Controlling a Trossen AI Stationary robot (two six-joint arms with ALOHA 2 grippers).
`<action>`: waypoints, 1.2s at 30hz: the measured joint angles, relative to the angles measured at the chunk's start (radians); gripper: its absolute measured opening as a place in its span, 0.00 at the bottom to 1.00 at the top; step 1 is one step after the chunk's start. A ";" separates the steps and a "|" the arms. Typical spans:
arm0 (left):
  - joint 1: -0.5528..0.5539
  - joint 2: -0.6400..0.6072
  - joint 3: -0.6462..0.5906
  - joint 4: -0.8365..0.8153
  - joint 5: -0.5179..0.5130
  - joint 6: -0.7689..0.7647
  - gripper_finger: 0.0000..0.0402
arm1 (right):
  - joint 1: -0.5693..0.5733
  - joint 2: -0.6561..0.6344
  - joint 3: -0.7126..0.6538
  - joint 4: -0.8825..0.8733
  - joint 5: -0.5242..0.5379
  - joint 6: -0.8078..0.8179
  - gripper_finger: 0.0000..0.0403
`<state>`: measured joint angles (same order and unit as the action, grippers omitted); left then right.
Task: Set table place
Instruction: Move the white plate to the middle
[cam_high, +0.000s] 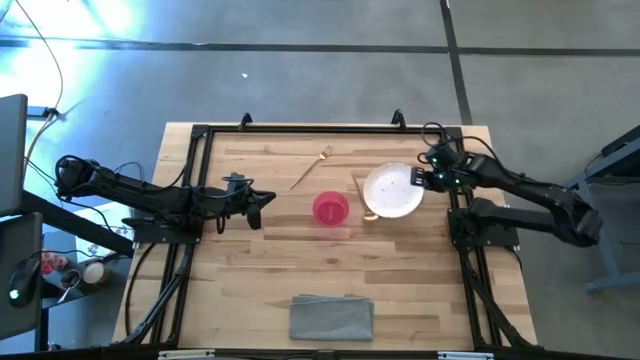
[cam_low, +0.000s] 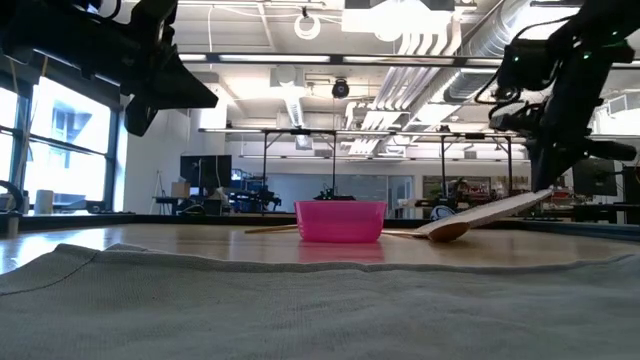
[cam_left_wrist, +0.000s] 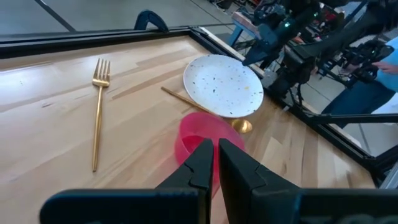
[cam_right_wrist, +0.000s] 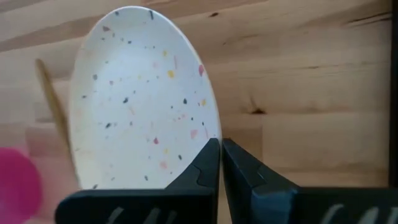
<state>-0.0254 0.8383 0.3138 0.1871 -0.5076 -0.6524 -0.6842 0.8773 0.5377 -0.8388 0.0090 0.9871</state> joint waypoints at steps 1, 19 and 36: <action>0.000 0.000 0.000 -0.005 0.000 0.000 0.04 | 0.000 0.024 0.000 0.006 0.007 0.000 0.00; 0.000 0.000 0.000 -0.012 0.002 0.020 0.04 | -0.053 0.267 0.000 0.037 0.174 -0.060 0.00; 0.000 0.000 0.000 -0.033 0.002 0.020 0.04 | -0.045 0.435 0.393 0.021 0.206 -0.314 0.00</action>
<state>-0.0254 0.8385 0.3138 0.1541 -0.5053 -0.6327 -0.7294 1.3120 0.9303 -0.8176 0.2152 0.6731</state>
